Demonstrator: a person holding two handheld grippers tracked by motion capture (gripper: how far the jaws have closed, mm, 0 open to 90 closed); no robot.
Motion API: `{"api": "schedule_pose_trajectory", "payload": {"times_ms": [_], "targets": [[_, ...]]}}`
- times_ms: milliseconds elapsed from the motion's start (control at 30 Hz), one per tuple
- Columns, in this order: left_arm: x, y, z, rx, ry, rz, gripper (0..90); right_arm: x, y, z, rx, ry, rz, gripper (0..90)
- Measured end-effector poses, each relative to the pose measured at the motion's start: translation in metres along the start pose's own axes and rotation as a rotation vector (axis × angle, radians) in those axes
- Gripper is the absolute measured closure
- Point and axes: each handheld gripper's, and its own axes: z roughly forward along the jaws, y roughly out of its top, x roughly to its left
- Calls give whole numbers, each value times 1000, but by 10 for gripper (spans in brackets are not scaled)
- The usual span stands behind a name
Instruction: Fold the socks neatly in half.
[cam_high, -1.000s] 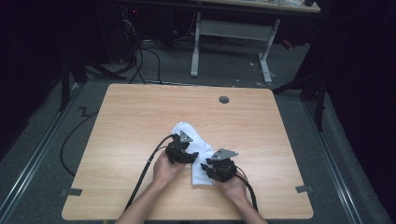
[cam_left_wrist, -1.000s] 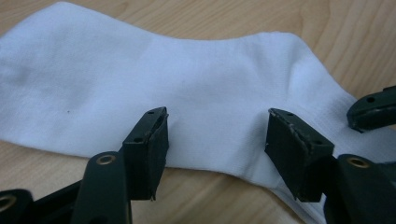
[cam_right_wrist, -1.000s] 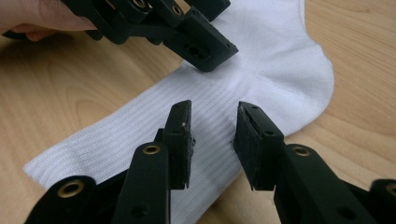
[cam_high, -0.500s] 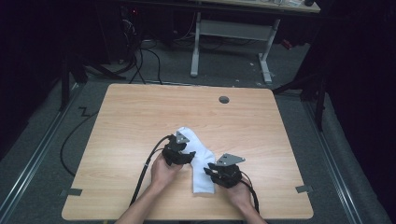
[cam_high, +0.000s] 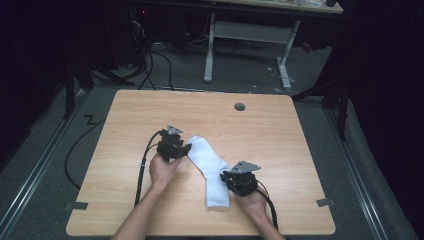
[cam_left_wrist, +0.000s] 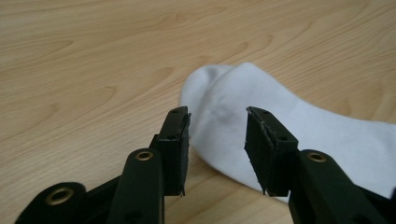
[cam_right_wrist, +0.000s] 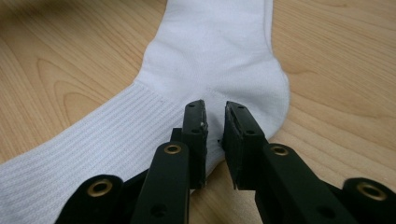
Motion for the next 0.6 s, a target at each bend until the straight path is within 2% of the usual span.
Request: {"api": "schedule_pose_trajectory", "payload": {"times_ms": [233, 333, 400, 500, 567, 600], "targets": [[7, 17, 15, 15, -14, -43, 619, 0, 0, 0, 2, 2, -5, 781], [8, 15, 24, 38, -50, -73, 650, -1, 0, 0, 5, 10, 2, 780], [6, 15, 30, 72, -61, -56, 665, -1, 0, 0, 3, 10, 3, 779], [1, 14, 33, 91, -90, -21, 730, -1, 0, 0, 1, 10, 4, 779], [-3, 16, 34, 101, -98, 9, 824, -1, 0, 0, 1, 10, 1, 779], [-5, 17, 33, 88, -89, 27, 848, -1, 0, 0, 1, 8, 3, 779]]}}
